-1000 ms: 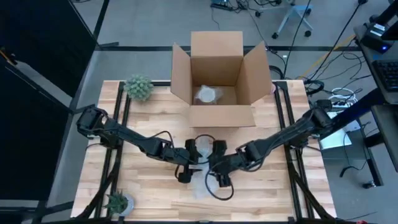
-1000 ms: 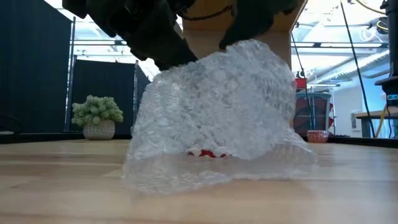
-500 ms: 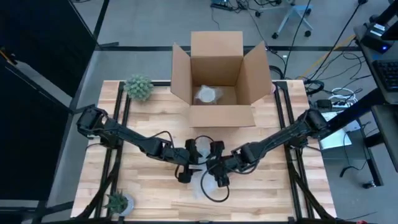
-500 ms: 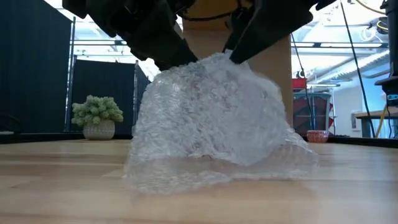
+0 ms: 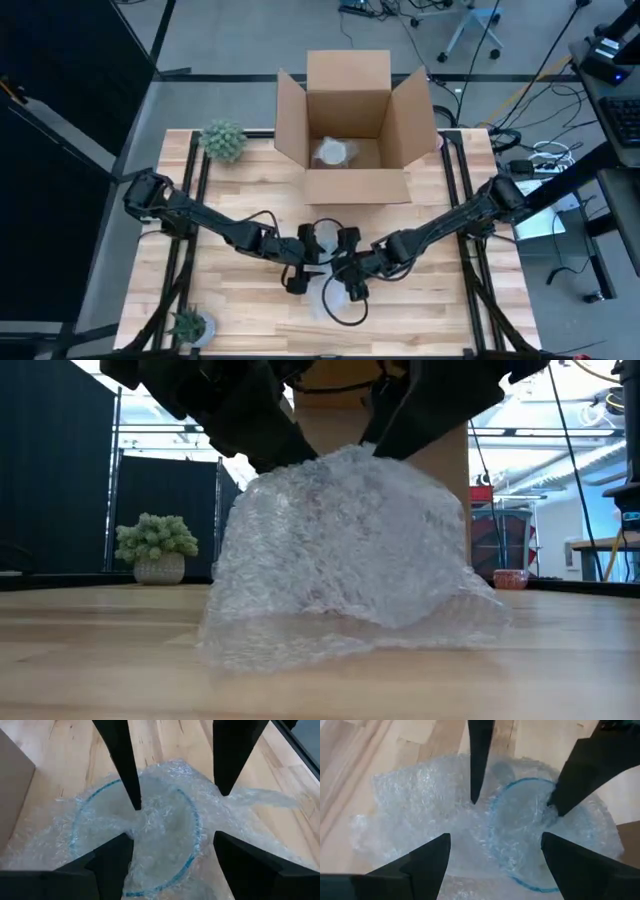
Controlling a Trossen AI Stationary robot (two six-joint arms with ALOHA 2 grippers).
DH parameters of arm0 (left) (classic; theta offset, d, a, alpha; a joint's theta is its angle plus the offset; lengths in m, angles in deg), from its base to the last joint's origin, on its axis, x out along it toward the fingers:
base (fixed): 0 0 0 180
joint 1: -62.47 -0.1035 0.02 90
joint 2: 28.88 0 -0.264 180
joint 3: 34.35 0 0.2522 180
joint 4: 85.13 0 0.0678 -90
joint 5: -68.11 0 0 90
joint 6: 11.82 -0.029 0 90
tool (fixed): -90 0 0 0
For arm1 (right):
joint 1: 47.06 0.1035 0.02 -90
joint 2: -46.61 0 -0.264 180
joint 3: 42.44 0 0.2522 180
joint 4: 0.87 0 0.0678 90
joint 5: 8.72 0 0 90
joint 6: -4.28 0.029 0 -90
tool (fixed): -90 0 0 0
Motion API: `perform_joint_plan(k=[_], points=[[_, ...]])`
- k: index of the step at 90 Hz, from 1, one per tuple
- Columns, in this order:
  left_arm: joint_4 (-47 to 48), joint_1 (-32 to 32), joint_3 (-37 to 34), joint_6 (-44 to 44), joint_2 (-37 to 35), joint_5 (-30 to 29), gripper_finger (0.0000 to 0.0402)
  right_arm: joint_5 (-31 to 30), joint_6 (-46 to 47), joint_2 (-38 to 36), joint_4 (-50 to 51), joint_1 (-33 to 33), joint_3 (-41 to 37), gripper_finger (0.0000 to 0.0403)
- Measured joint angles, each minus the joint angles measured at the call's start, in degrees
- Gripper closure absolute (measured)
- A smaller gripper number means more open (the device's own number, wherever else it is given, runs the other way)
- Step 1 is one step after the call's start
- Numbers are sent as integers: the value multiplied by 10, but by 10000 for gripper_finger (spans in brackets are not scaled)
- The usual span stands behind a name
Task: Wrap mug
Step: Wrap the red mug with the bubble wrap
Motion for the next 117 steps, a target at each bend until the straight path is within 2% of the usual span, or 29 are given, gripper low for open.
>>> perform_joint_plan(k=[36,69,91,117], points=[[-5,0,1,-1,-1,0,137,1,33,54,-3,-18,3,106],[-8,1,2,-2,-2,-1,137,73,32,108,-34,-27,4,106],[-9,3,2,-2,-2,1,137,73,16,102,-35,-27,2,106],[8,4,-1,2,-1,5,137,58,13,23,17,-28,29,106]])
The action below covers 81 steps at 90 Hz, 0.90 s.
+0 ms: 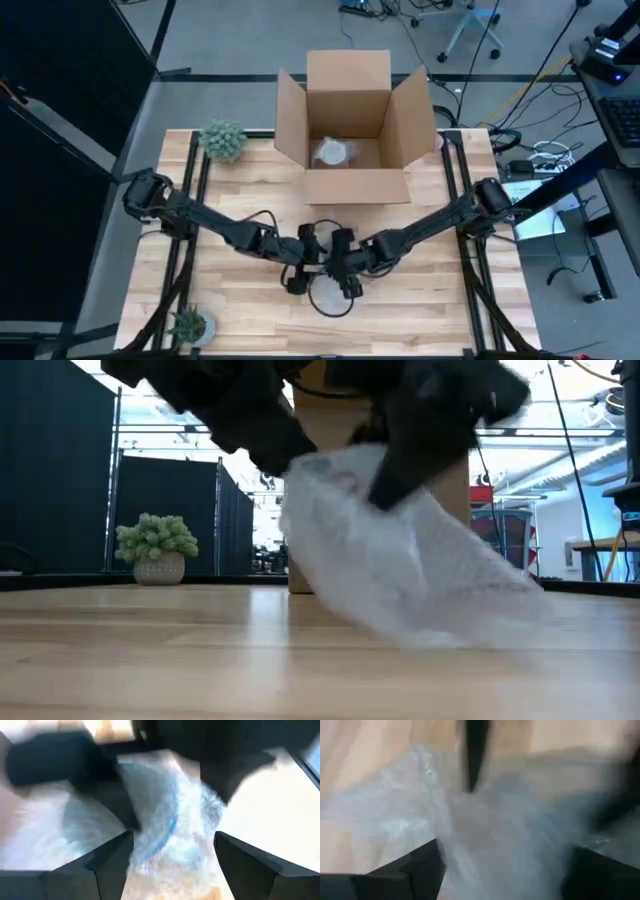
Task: Wrap mug
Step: Wrap the red mug with the bubble wrap, then put the wrapped red mug into the box
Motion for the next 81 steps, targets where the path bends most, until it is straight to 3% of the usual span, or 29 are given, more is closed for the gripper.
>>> perform_joint_plan(k=[17,33,81], points=[[1,-2,0,0,1,1,137,-5,27,-57,91,3,21,106],[-4,-1,0,0,1,1,137,-8,47,-79,87,12,23,106],[-30,-2,2,-3,1,-9,137,-24,-5,87,62,8,26,110]])
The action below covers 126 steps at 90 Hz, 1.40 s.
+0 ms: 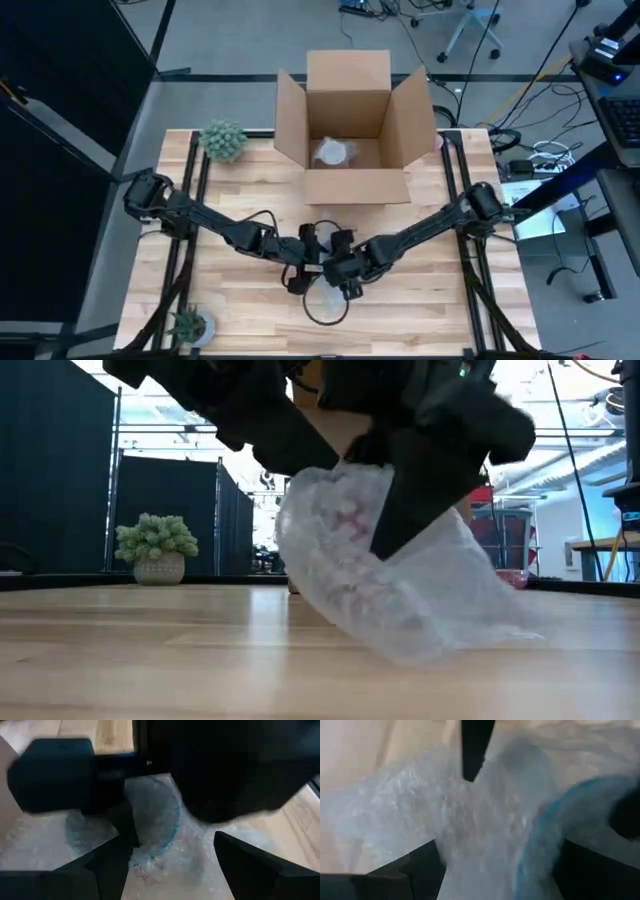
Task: Wrap mug
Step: Put the wrapped red mug into the box
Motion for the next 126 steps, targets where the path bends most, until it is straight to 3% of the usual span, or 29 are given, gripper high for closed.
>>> perform_joint_plan(k=[17,36,41,47,68,86,102,114,126], points=[[16,5,12,2,0,3,137,11,8,15,-2,-1,-1,171],[88,20,44,2,-22,-1,137,-8,5,14,8,-1,-1,308],[111,25,53,2,-31,-7,137,20,13,13,16,-2,-2,345],[150,32,58,6,-47,-14,137,12,27,11,20,2,-3,378],[266,53,68,59,-87,-40,137,32,89,-30,35,18,-9,380],[323,88,68,107,-108,-91,137,55,113,-130,25,67,-4,380],[337,99,68,147,-108,-98,137,62,171,-219,-1,113,-5,380],[336,99,68,164,-108,-104,137,40,152,-277,-41,138,-5,380],[325,98,68,167,-108,-107,137,11,45,-329,-141,141,-5,380]])
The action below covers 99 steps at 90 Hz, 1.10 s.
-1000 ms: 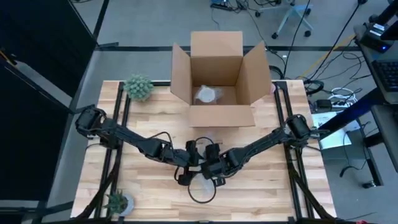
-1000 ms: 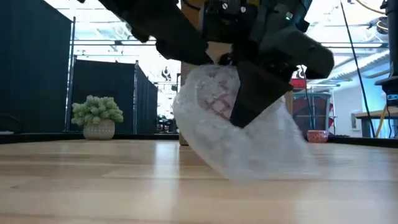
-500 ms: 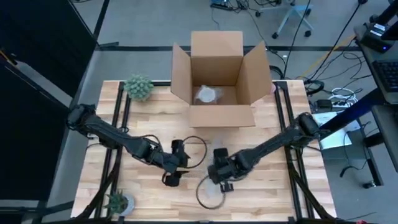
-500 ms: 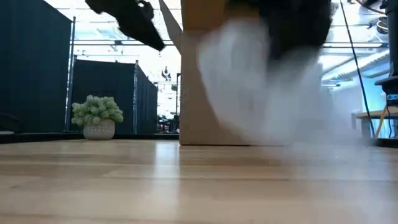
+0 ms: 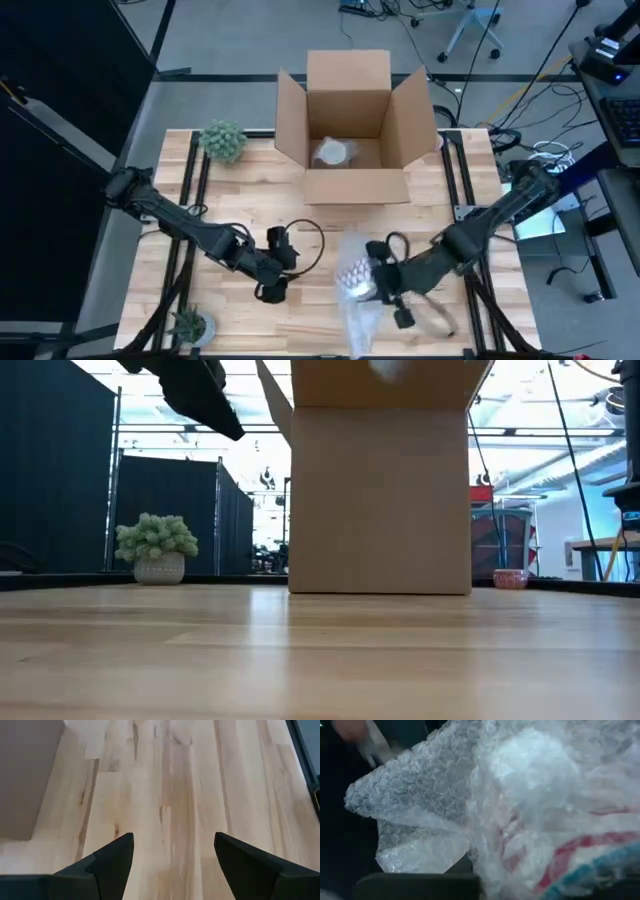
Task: Wrap mug
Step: Put the wrapped red mug into the box
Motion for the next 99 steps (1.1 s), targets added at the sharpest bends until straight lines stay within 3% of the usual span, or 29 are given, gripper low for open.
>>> perform_joint_plan(k=[22,40,49,62,80,89,99], points=[[-12,-2,0,-1,0,-24,137,-28,-294,-74,-178,-41,1,380],[-12,-25,0,-6,0,-50,137,-156,-441,-99,-252,-159,2,380],[-13,-36,0,-7,0,-58,137,-210,-467,-88,-226,-244,23,381],[-13,-42,0,-22,0,-59,137,-228,-429,-32,-98,-352,121,381],[-14,-45,0,-38,0,-60,137,-206,-269,89,217,-468,342,381],[-14,-45,0,-47,1,-60,137,-148,-193,145,342,-513,424,381],[-14,-45,0,-49,1,-60,137,-59,-149,197,427,-549,454,381]])
